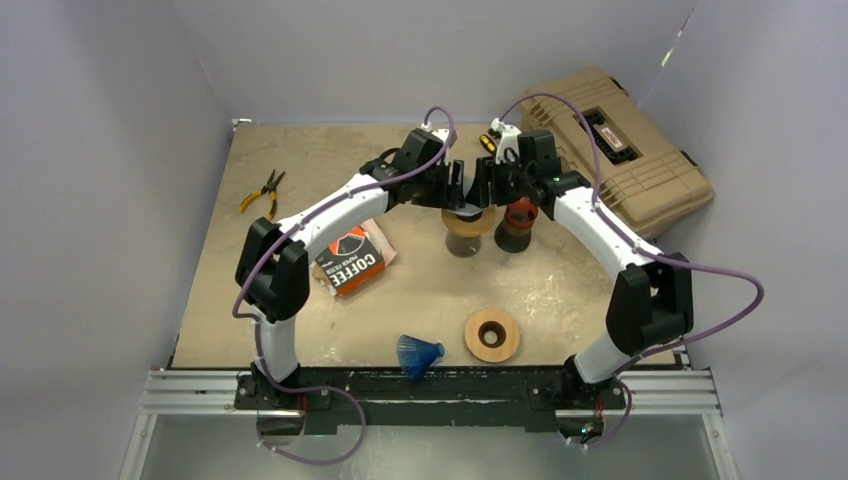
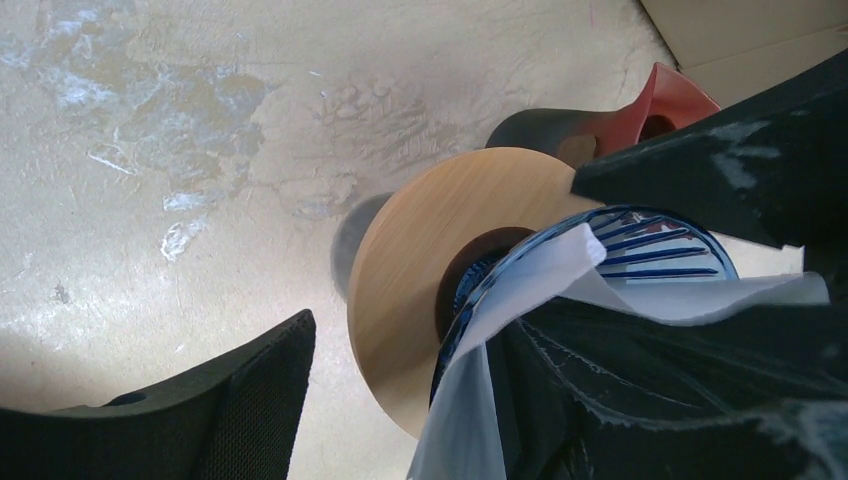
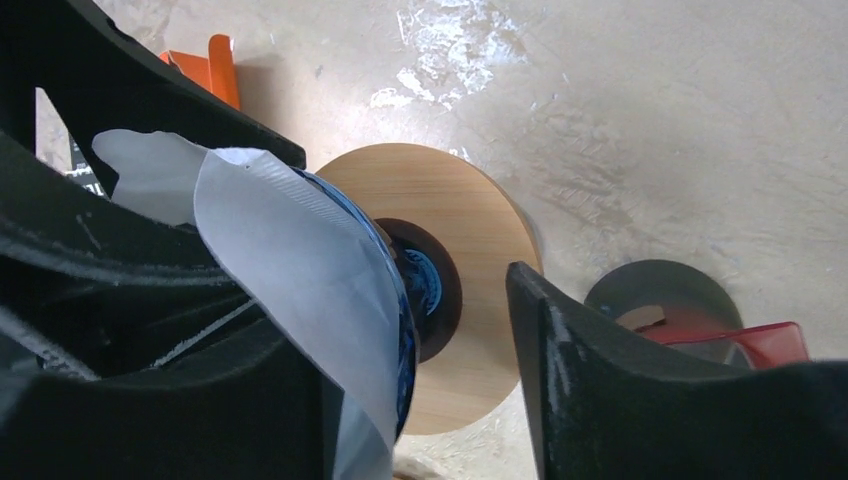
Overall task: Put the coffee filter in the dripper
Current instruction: Adjust the coffee filter in the coffee dripper.
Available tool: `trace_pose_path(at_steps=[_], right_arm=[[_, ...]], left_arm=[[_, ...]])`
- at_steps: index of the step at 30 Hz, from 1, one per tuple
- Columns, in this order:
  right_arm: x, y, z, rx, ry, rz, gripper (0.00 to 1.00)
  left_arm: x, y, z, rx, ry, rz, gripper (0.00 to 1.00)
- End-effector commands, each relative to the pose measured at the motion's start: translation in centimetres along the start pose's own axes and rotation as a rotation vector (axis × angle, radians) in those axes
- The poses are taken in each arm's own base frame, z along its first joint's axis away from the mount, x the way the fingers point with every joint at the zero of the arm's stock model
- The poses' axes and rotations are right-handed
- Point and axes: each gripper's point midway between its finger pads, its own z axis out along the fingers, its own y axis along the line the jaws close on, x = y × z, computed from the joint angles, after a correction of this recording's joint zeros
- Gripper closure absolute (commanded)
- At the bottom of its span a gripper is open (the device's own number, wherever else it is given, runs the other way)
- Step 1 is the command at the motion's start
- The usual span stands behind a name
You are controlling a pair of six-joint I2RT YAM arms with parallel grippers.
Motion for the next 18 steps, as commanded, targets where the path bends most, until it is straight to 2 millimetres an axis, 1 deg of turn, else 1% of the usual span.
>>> trace_pose_path(at_steps=[1,4,10,15,18], right_arm=[[-1.6,-0.7,-0.2,0.064,-0.032,-0.018,0.45],[-1.4,-0.9,-0.1,0.073,-0.024,-0.018,0.53],[-1.8,-0.8,-0.3,0.07,-0.03,-0.024,0.56],[-3.1,0.3,-1.6,0.043,-0.071,-0.04,0.5],[-3.9,0.8,-2.6,0.035,-0.097,-0.043,0.41]], left_arm=[[-2.2,-1.0,-1.7,0.018,-0.065,0.03,0.37],[-2.6,-0.9,-2.3,0.007,-0.079,0.034,0.37],[-3.6,-0.7,-4.0,0.001,-0.117,0.027,0.35],[-4.8,-0.7,-5.7,0.013,-0.155,0.017,0.34],[-5.2,-0.8,-6.4,0.025,-0.167,0.013,0.33]])
